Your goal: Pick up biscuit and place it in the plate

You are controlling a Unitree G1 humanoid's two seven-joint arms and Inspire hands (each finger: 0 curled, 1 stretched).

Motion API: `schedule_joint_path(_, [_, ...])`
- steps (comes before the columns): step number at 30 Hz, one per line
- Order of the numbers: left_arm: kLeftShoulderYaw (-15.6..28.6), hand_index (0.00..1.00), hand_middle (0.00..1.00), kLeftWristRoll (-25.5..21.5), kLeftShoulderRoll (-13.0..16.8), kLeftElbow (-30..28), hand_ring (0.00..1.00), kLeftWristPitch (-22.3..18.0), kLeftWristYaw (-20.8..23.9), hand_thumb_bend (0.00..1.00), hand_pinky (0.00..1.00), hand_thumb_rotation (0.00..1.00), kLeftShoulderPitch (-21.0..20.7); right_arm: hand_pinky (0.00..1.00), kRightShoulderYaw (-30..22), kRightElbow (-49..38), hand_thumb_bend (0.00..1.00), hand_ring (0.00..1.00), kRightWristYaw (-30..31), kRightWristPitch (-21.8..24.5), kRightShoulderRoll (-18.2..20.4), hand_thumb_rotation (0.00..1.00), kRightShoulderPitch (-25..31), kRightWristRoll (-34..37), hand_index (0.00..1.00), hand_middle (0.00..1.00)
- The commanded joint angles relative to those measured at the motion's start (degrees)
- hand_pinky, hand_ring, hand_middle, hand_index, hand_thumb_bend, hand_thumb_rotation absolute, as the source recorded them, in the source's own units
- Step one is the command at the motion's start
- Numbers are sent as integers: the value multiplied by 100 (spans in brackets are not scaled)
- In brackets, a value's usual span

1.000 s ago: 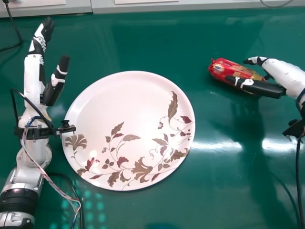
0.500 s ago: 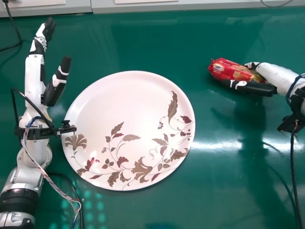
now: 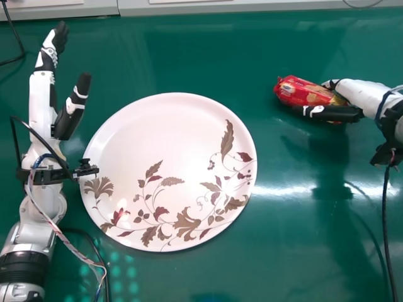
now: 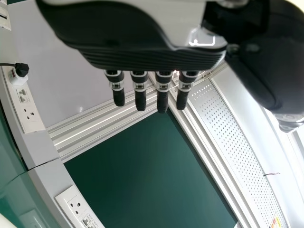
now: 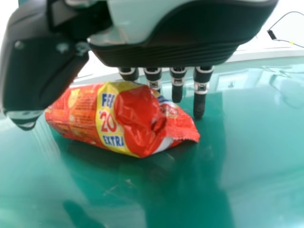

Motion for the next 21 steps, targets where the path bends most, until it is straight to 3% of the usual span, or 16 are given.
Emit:
schedule_joint_path(1, [-50, 100, 99, -90, -289, 184, 100, 76, 8, 99, 100, 96, 510, 80, 138, 48, 100, 91, 158, -40, -83, 35, -19, -72, 93, 94])
schedule_joint_path(7, [-36, 100, 100, -42, -274, 74, 100, 129, 28, 100, 100, 97, 542, 74, 254, 135, 97, 87, 280, -19, -75, 21, -245, -271, 89, 91])
schedule_joint_path(14, [-26, 100, 100, -60, -284, 38, 100, 89, 31, 99, 100, 97, 541, 61, 517, 335, 93, 76, 288, -345, -189, 9, -563, -709, 83, 84])
schedule_joint_path(16, [-21, 100, 100, -86, -290, 44, 100, 72, 21, 98, 100, 96, 537, 50, 538, 443, 84, 65, 1, -561, -200, 2, -574, -812, 74, 77])
schedule_joint_path(17, [-19, 100, 100, -100, -293, 49, 100, 58, 16, 98, 100, 96, 532, 42, 528, 502, 65, 54, -132, -617, -175, 1, -581, -840, 68, 70])
schedule_joint_path(18, [-17, 100, 99, -109, -295, 51, 100, 43, 14, 98, 100, 96, 527, 39, 490, 545, 56, 53, -287, -666, -138, 0, -572, -835, 65, 69])
schedule_joint_path(19, [-10, 100, 99, -112, -299, 32, 100, 46, 18, 98, 100, 96, 528, 40, 474, 610, 52, 50, -542, -783, -122, 0, -564, -871, 62, 67])
schedule_joint_path(21, [3, 100, 99, -114, -307, 1, 100, 65, 25, 98, 100, 96, 532, 32, 480, 711, 50, 46, -941, -1024, -142, 0, -564, -956, 52, 57])
